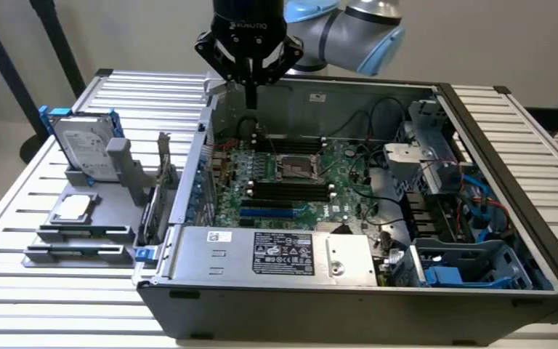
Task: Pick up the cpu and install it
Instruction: 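Reach for the cpu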
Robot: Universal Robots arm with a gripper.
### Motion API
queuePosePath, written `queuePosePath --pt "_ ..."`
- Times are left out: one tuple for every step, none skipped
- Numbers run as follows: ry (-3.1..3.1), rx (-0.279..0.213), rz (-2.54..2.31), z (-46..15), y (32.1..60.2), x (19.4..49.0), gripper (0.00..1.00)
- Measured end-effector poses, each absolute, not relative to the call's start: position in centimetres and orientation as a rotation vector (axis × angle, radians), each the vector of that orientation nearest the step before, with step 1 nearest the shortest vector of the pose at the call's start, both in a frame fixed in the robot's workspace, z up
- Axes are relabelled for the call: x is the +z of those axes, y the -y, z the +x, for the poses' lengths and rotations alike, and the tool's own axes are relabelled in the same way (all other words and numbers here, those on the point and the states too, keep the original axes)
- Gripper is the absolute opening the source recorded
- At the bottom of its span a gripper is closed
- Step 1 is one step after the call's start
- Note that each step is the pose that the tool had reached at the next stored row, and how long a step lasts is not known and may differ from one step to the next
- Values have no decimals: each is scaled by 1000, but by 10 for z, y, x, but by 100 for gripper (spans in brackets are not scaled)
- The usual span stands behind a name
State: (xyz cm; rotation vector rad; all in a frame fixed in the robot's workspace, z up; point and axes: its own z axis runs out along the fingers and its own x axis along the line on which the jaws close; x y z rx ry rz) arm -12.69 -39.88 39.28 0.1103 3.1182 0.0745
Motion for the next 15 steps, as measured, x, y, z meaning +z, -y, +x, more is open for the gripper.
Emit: queuePosePath --pt "-3118 75 110 -132 399 393 11" --pt "-3118 75 110 -136 399 393 11" --pt "-3118 75 110 -141 399 393 11" --pt "-3118 75 110 -145 399 393 11" --pt "-3118 75 110 -150 399 393 11" --pt "-3118 75 111 -154 399 393 11" --pt "-3118 75 110 -159 399 393 11" --pt "-3118 75 110 -163 399 392 11" --pt "-3118 75 110 -168 399 392 11" --pt "-3118 75 110 -173 399 392 11" --pt "-3118 75 110 -177 399 392 11" --pt "-3119 75 110 -182 399 392 11" --pt "-3119 74 111 -186 399 392 11" --pt "-3119 74 110 -191 399 392 11" --pt "-3120 73 110 -195 399 392 11"
